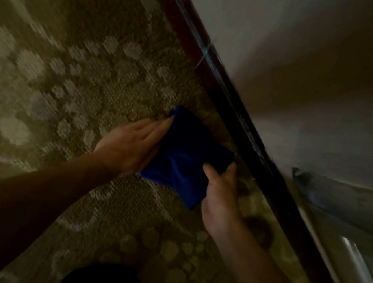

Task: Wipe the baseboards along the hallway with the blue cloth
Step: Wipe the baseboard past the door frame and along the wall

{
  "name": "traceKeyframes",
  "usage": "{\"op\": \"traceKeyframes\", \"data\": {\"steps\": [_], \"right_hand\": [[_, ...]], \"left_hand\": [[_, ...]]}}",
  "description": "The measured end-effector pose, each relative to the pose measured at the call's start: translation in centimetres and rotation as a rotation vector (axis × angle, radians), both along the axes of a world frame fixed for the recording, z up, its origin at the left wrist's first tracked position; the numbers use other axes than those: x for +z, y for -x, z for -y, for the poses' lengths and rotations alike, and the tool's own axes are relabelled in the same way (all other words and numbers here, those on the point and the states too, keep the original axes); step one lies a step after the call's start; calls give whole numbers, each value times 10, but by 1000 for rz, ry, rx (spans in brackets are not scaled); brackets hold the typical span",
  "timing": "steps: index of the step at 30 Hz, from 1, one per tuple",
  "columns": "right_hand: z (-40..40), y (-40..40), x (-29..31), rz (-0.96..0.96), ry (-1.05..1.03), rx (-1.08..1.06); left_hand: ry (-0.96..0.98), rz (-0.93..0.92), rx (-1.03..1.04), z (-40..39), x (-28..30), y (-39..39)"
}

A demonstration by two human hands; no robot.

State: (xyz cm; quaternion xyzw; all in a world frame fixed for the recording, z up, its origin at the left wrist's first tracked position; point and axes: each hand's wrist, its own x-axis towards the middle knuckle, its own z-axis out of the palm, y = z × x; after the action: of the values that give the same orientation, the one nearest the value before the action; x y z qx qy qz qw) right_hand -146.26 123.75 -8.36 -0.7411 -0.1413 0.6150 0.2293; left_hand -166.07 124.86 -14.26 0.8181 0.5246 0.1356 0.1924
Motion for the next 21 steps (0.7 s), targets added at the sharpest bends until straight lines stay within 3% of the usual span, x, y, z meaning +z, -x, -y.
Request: {"op": "traceKeyframes", "data": {"steps": [7, 15, 21], "right_hand": [[-3, -12, -16, 23, 45, 94], [3, -6, -6, -9, -64, 50], [-5, 18, 23, 56, 3, -54]], "left_hand": [[-39, -36, -53, -4, -5, -2], [-31, 96, -76, -5, -9, 1], [448, 316, 259, -18, 19, -5]]}}
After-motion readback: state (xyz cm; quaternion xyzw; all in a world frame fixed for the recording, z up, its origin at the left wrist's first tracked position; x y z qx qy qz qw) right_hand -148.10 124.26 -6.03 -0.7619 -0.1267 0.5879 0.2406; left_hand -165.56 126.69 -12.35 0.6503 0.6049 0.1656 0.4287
